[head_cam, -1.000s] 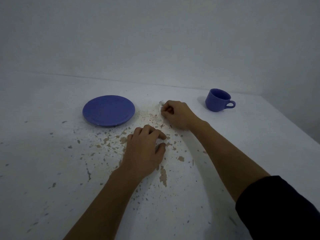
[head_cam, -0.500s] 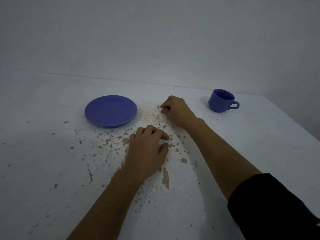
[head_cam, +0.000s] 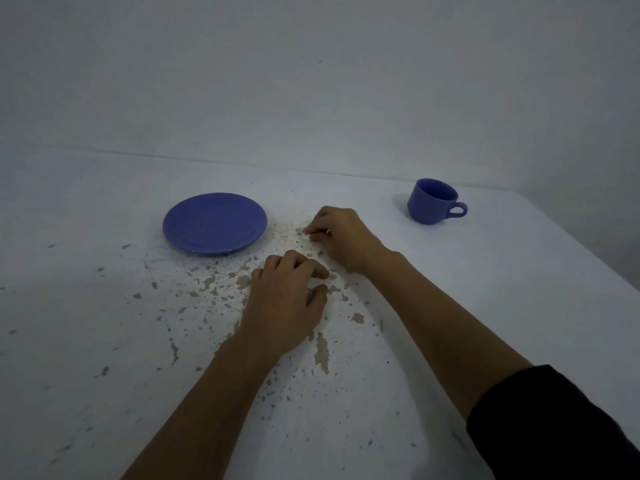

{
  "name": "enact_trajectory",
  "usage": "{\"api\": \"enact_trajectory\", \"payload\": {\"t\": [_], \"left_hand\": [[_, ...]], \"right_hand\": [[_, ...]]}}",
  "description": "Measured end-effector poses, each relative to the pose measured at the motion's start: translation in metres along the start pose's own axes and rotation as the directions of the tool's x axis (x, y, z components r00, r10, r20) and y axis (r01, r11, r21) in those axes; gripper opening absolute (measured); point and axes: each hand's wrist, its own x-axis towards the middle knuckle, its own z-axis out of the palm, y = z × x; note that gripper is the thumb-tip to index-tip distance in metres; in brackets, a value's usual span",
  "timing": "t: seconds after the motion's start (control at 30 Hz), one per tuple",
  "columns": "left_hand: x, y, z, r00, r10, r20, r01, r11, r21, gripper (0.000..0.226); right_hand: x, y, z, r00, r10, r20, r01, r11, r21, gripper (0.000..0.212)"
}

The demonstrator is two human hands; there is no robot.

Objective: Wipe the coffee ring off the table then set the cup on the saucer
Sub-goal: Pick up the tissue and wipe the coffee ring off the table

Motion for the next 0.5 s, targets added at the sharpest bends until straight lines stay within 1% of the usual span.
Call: {"api": "enact_trajectory", "payload": {"t": [0.13, 0.2, 0.3, 0.4, 0.47, 0.5], "left_hand": [[0.000, -0.001, 0.001, 1.000, 0.003, -0.004, -0.003, 1.000, 0.009, 0.029], [0.000, -0.002, 0.001, 1.000, 0.005, -0.008, -0.005, 1.000, -0.001, 0.028], [-0.001, -0.002, 0.000, 1.000, 0.006, -0.009, -0.006, 1.000, -0.015, 0.027], [-0.001, -0.001, 0.000, 1.000, 0.010, -0.010, -0.010, 1.000, -0.010, 0.027], [-0.001, -0.001, -0.001, 1.000, 0.014, -0.006, -0.014, 1.000, 0.002, 0.027], [-0.002, -0.001, -0.001, 1.000, 0.016, -0.008, -0.016, 1.000, 0.004, 0.027]], "right_hand": [[-0.025, -0.002, -0.005, 0.992, -0.099, 0.076, 0.098, 0.995, 0.018, 0.020], [-0.031, 0.007, -0.009, 0.992, -0.085, 0.090, 0.086, 0.996, 0.002, 0.020], [-0.020, 0.027, -0.010, 0.998, 0.058, 0.031, -0.056, 0.997, -0.051, 0.022], [0.009, 0.037, -0.003, 0.970, 0.234, -0.066, -0.237, 0.970, -0.054, 0.021], [0.029, 0.025, 0.007, 0.957, 0.274, -0.094, -0.279, 0.960, -0.038, 0.023], [0.035, 0.014, 0.014, 0.961, 0.259, -0.099, -0.263, 0.964, -0.036, 0.024]]}}
